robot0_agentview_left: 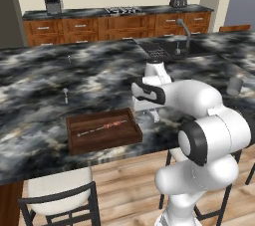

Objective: Take the tongs from the drawer on the right and place them on the dining counter next to the tray containing the kebab skewer.

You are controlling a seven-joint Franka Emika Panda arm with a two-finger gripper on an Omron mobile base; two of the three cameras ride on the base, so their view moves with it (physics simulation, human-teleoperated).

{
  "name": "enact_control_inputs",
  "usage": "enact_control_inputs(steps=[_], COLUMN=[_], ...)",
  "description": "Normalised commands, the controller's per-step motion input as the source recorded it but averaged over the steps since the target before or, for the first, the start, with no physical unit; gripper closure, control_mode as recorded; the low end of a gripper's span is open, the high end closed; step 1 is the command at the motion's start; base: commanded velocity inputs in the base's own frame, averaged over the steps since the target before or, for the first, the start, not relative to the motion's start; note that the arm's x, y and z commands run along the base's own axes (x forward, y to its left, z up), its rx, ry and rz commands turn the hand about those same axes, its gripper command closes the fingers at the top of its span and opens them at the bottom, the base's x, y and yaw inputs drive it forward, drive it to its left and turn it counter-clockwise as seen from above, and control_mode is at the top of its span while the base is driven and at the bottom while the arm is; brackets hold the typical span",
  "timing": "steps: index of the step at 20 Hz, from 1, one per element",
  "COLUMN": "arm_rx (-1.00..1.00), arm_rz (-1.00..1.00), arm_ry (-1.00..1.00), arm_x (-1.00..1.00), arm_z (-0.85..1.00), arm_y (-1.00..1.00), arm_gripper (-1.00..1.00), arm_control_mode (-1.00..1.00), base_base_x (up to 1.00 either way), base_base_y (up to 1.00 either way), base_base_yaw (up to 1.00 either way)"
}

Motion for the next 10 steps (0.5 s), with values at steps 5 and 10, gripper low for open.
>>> enact_control_inputs(steps=[5,10], arm_rx=[0.00,0.00], arm_rz=[0.00,-0.01], arm_ry=[0.00,0.00], arm_x=[0.00,0.00], arm_z=[-0.29,-0.24], arm_y=[0.00,0.00], arm_gripper=[1.00,1.00], arm_control_mode=[-1.00,-1.00], base_base_x=[0.00,0.00], base_base_y=[0.00,0.00], base_base_yaw=[0.00,0.00])
